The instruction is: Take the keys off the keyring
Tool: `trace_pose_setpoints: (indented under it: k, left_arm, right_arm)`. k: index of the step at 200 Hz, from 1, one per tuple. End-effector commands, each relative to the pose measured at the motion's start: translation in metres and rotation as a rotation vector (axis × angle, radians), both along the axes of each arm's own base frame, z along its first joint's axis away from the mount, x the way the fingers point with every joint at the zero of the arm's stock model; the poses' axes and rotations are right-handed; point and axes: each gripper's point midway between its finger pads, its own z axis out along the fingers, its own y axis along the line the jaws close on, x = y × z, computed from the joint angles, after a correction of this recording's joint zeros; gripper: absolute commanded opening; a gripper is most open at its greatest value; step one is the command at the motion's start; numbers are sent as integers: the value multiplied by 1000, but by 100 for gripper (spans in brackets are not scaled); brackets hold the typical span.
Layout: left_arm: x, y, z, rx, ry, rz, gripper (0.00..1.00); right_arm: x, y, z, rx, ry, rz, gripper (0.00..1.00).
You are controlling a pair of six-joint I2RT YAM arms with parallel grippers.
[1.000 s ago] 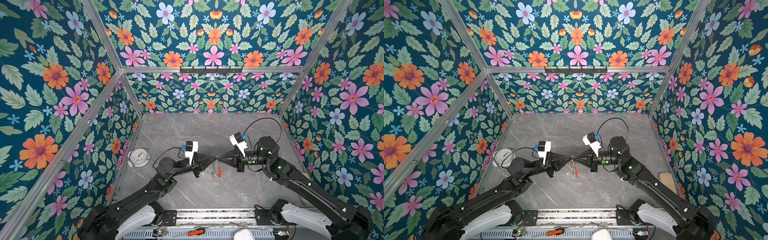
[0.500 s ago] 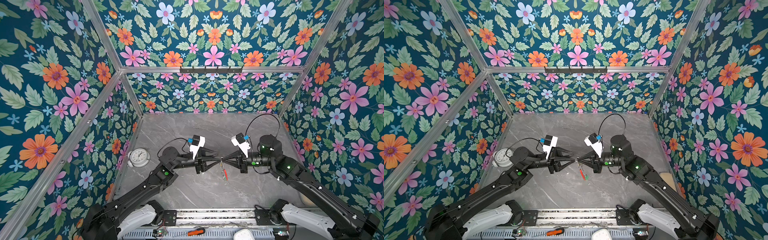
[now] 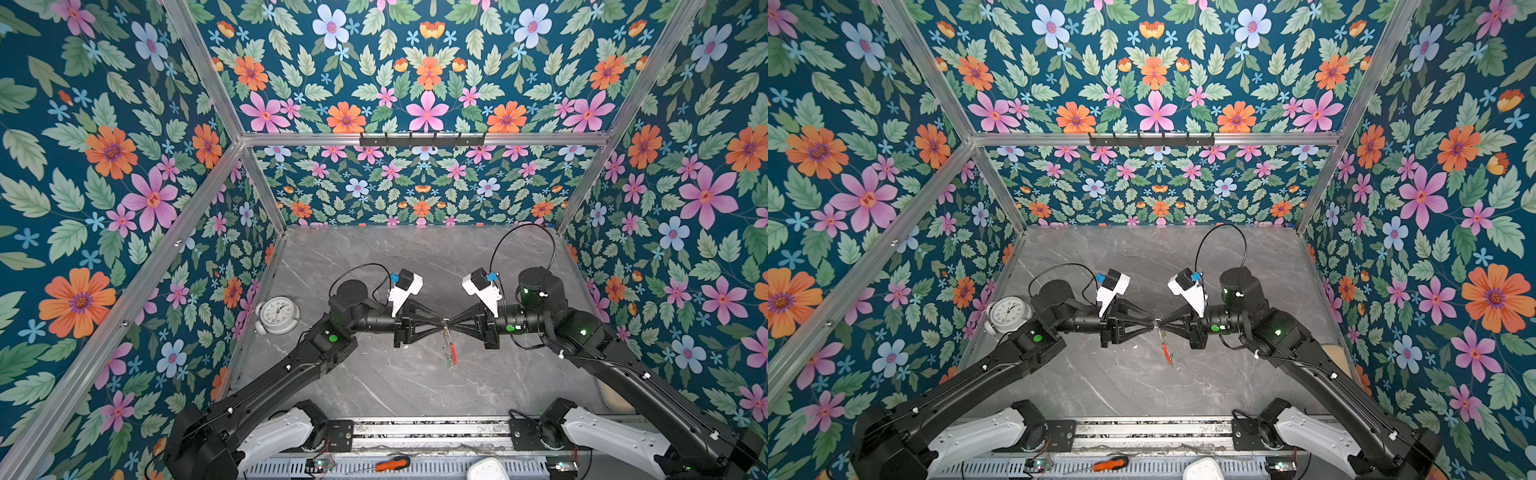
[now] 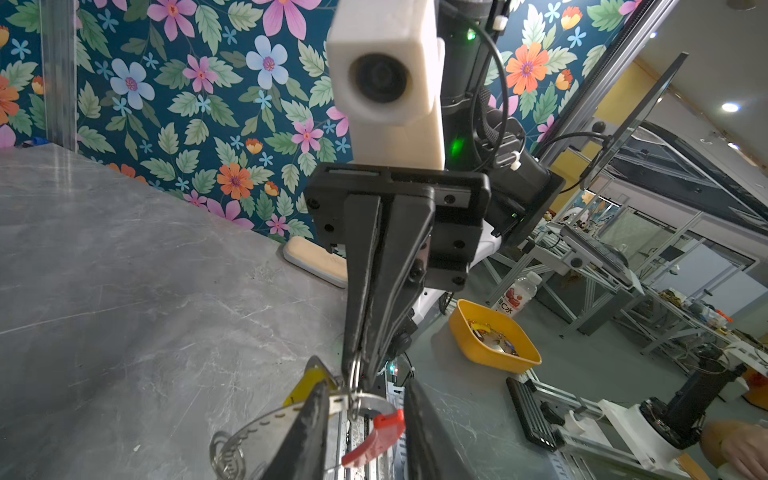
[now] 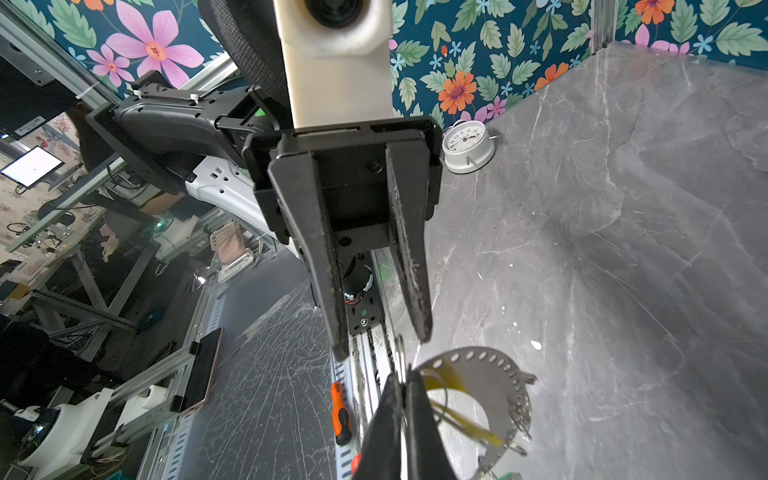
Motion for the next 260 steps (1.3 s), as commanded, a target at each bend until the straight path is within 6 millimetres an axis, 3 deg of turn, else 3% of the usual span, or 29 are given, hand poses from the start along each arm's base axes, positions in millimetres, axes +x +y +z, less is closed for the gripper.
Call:
trace_pose_setpoints:
  k: [1, 40, 85, 125, 158, 198, 226, 260]
  left_arm:
    - [-5, 0, 4, -8, -19, -35, 28]
    - [-6, -1, 5, -8, -14, -50, 16]
    - [-7, -1, 7, -11, -18, -50, 12]
    - [-3, 0, 5, -14, -36, -21, 0]
    - [0, 3, 11, -58, -76, 25, 0]
    - [1, 12, 19, -119, -144, 86, 0]
    - [-2, 21, 25, -170, -196, 126, 0]
    - [-11, 28, 33, -212, -235, 119, 0]
  right_arm:
    - [0, 2, 6, 11, -24, 7, 0]
    - [2, 5, 2, -26, -35, -5, 0]
    - [5, 8, -3, -65, -62, -25, 0]
    - [2, 13, -1, -73, -73, -18, 0]
    - [3, 18, 2, -72, -101, -29, 0]
    - [9, 11, 22, 33, -183, -110, 33]
    - [6, 3, 40, 154, -247, -153, 43]
    - [2, -1, 41, 215, -270, -158, 52]
